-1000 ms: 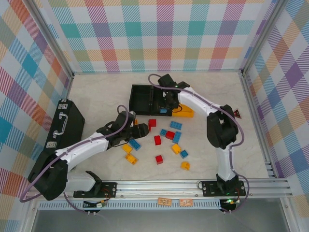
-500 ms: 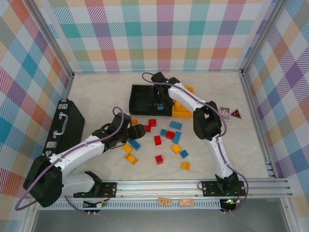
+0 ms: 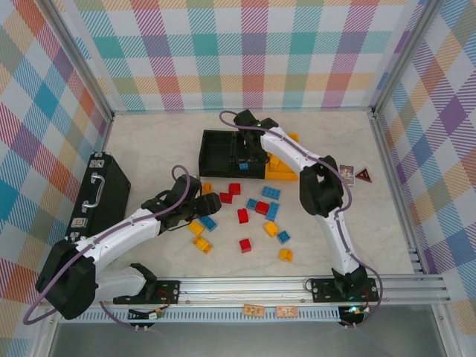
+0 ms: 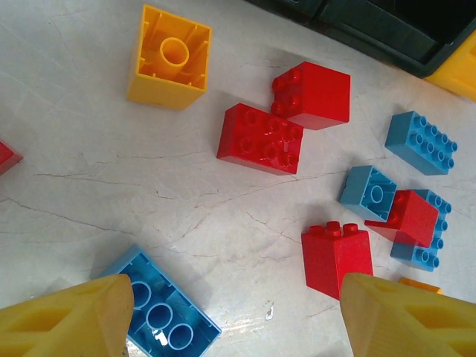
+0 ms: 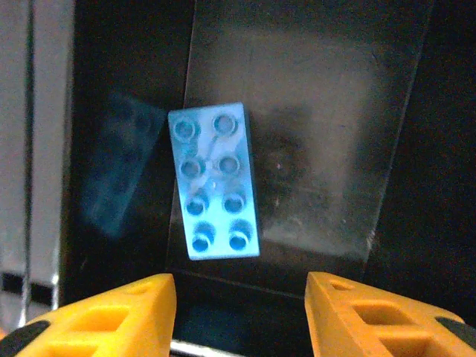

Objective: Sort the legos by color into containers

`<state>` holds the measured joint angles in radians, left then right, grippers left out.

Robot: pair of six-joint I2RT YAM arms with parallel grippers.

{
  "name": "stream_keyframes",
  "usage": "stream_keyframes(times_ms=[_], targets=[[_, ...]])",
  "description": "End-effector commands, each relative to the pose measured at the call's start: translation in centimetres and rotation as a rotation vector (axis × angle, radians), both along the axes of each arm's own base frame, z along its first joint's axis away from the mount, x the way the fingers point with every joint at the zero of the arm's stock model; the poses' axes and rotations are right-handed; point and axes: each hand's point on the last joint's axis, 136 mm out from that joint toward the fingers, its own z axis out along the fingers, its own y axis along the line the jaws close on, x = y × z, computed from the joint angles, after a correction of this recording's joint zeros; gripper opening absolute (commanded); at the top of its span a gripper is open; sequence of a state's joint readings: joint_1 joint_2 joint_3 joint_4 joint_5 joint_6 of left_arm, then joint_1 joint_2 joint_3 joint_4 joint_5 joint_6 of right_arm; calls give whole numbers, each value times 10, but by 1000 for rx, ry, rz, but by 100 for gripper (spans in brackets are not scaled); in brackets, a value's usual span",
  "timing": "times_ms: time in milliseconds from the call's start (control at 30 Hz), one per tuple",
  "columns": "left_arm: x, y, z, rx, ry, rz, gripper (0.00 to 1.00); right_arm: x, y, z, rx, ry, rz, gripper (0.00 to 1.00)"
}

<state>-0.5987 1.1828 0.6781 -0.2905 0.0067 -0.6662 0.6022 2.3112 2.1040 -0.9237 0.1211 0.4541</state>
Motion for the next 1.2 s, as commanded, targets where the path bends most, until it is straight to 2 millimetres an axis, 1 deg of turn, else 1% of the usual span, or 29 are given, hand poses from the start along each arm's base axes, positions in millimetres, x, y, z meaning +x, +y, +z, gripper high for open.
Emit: stream_keyframes(times_ms=[0,67,133,267,433,567,700,800,900,967,1167], targets=[[5,4,6,4,3,28,73,-4,1,54,52,-98,27,50],[6,4,6,8,6,31,73,-12,-1,65,75,-115,34,49],[6,4,6,13,9,30,73,-21,-4,71,96,-128,40,49],[7,4,2,27,24,31,71,-46,-13,76,142,-137,51,49],[10,-5,-3,21,48,0,66,-84,-28,69,192,-114,56,49],[11,-17,-6,41,73,-53,64,-115,-48,57,202,-92,44,49],[13,-28,-14,107,105,-90,64,-141,-70,46,186,-77,12,49],[18,-36,-20,139,121,-105,64,-154,-83,38,169,-69,-19,49],[26,-39,-26,193,133,-108,67,-161,-90,36,167,-68,-39,50],[32,-36,-32,245,147,-103,70,-164,-93,35,167,-68,-46,50],[49,-42,-45,324,138,-145,77,-168,-97,33,169,-68,-55,50]])
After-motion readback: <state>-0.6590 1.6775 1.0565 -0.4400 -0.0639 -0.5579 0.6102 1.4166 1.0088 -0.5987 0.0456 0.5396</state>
